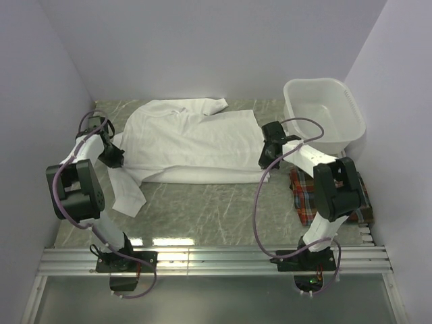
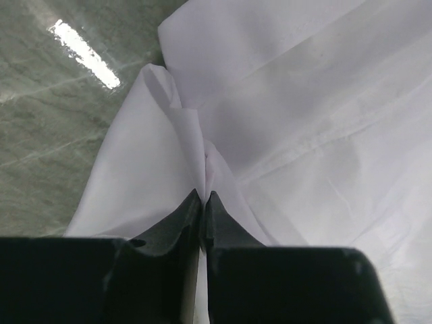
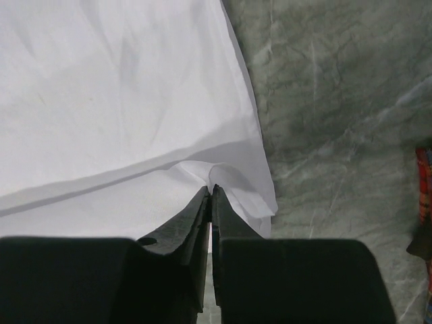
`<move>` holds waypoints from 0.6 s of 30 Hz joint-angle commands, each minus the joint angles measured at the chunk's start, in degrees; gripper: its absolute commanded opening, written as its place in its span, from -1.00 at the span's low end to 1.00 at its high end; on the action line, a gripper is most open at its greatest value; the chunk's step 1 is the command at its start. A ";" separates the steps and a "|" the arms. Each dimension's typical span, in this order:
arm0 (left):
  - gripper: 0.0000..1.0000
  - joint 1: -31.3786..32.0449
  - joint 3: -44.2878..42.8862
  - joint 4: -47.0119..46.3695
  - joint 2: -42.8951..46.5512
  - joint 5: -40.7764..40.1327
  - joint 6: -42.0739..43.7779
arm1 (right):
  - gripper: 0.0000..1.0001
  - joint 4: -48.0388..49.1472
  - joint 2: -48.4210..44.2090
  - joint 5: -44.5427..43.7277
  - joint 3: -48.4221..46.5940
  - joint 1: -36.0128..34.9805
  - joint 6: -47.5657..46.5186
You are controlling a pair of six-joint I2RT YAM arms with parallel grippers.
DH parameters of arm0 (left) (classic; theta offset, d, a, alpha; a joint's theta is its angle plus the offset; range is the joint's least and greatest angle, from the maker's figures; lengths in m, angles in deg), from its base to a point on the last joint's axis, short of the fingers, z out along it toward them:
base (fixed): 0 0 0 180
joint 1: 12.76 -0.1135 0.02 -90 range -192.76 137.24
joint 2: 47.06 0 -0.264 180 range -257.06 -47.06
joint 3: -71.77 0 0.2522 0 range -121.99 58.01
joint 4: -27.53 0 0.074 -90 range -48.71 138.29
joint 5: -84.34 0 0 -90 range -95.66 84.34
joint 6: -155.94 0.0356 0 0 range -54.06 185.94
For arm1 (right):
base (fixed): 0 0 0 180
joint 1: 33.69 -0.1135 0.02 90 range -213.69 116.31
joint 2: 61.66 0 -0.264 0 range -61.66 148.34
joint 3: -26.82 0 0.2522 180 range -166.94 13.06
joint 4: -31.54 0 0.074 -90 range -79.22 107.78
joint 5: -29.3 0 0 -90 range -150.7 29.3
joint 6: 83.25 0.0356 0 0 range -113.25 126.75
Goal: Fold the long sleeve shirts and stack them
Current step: Fold the shirt
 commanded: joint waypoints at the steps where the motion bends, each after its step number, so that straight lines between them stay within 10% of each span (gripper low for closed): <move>1: -0.74 0.25 -4.04 -2.00 -1.88 -1.89 0.35 | -0.77 -0.12 1.61 -3.01 -3.31 1.00 -0.32; 12: -0.11 1.83 -8.88 -2.35 -2.42 0.04 0.44 | -0.14 2.50 -2.05 -3.36 -4.65 2.93 0.83; 18: 0.85 3.59 -10.46 -1.47 4.51 -1.18 0.88 | 0.07 8.22 -11.21 1.91 0.71 2.84 -3.74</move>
